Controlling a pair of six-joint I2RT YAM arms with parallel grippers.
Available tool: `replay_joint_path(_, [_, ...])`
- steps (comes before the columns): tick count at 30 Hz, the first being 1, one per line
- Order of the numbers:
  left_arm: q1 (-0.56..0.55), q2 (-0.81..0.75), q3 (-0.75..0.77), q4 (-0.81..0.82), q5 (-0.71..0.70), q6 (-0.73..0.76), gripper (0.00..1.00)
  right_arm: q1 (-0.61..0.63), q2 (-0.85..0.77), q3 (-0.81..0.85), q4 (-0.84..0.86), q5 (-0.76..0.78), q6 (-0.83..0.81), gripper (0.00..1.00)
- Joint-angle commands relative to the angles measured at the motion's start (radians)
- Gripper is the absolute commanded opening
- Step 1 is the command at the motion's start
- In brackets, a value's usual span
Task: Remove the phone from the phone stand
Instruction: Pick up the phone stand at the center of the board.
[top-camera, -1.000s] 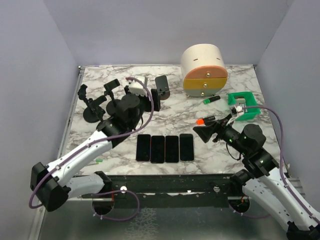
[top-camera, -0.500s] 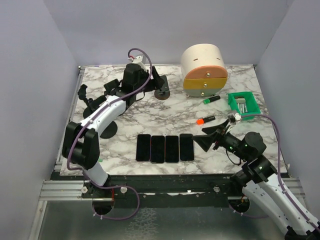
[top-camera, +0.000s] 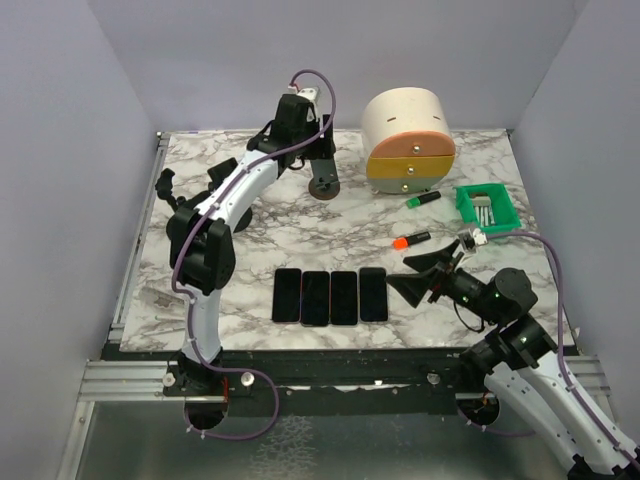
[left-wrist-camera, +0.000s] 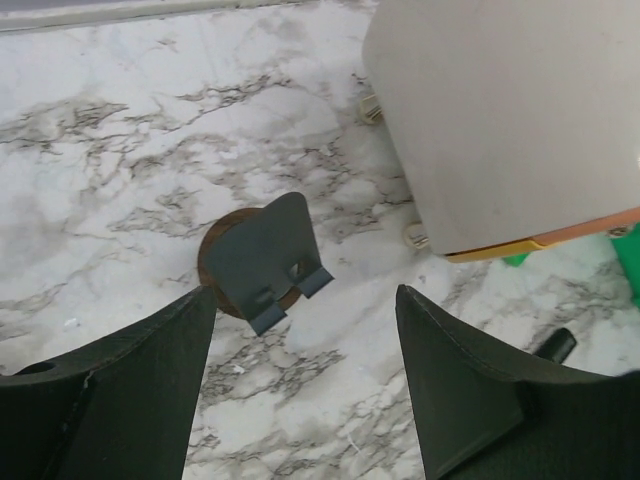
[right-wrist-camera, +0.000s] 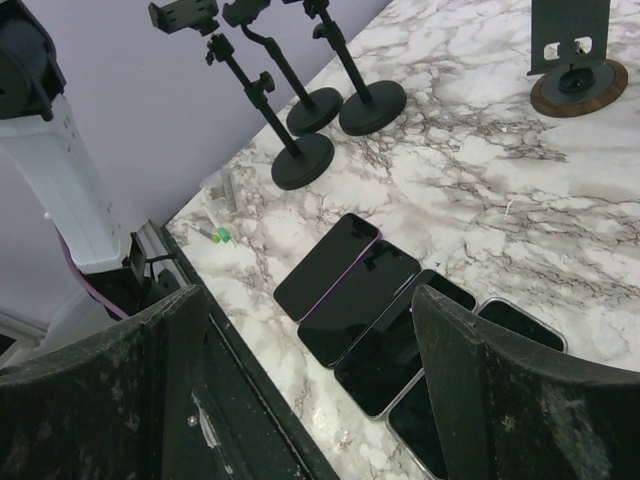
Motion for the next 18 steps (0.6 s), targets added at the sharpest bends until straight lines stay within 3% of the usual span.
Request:
replay_joint_path(1, [-0.019,0.063,0.101,-0.146,-0.13,0.167,0.74,0.001,-0.007,-0.022,0.009,-0.017,-0.002,0.88])
replay_joint_path(9, [-0.02,0.165,0.183,-0.157,-0.169,0.21,0.77,0.001,0.004,-0.013,0.005,-0.017,-0.005,0.88])
replay_joint_path(18, [-0.01,0.263,0.27,-0.164,-0.115,0.199,0.8,0.001,0.009,-0.011,-0.004,-0.014,-0.008,0.88])
